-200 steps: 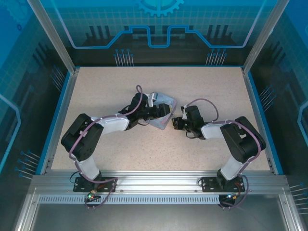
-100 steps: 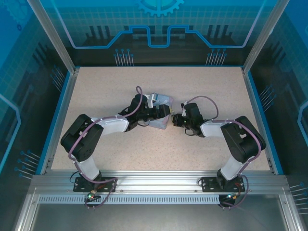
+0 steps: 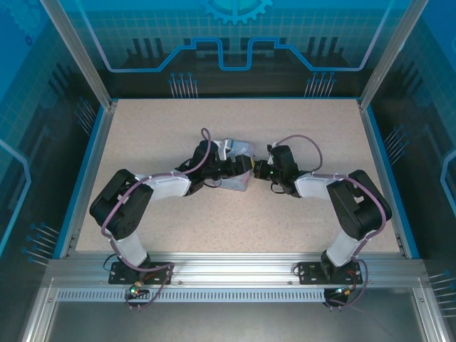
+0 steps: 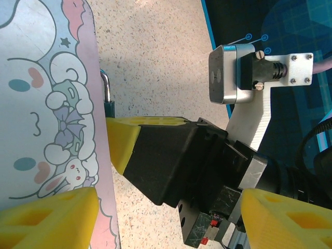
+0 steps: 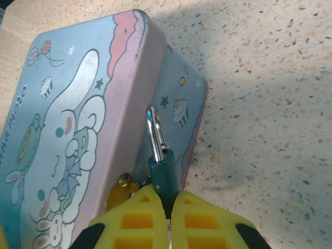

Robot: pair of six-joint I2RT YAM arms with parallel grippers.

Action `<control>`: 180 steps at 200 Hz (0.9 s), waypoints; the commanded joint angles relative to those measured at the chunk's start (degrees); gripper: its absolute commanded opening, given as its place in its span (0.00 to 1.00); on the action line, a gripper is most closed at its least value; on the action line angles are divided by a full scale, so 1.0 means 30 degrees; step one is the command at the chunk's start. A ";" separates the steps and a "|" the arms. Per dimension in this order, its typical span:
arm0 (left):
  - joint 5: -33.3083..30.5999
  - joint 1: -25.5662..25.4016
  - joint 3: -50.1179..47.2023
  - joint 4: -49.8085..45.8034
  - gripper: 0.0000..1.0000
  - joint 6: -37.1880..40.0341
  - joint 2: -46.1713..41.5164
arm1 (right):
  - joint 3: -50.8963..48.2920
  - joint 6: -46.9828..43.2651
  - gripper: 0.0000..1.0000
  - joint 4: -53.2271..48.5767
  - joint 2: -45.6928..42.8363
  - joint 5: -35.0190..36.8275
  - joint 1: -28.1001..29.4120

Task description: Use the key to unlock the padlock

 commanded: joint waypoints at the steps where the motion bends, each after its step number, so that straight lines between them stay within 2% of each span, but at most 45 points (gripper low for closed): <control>1: 0.0029 -0.0437 -0.1257 -0.4366 0.75 -0.0299 0.0804 | 0.0391 -0.0429 0.06 -0.0675 -0.0248 0.0796 0.0065; 54: -0.0016 0.0272 -0.1831 -0.4672 0.75 -0.0108 0.0236 | -0.0320 -0.2262 0.07 -0.2999 -0.2578 0.1344 -0.0694; 102: -0.0018 0.1587 -0.2379 -0.5271 0.75 0.0423 -0.0702 | -0.0496 -0.4428 0.07 -0.6076 -0.5779 -0.0501 -0.1314; 144: 0.0121 0.2791 -0.1649 -0.6210 0.76 0.1301 -0.0790 | -0.0926 -0.4742 0.07 -0.8423 -0.8198 -0.1369 -0.1368; 180: 0.0519 0.3023 -0.0480 -0.6960 0.77 0.1825 -0.0951 | -0.1530 -0.4554 0.08 -0.9531 -0.9573 -0.1753 -0.1387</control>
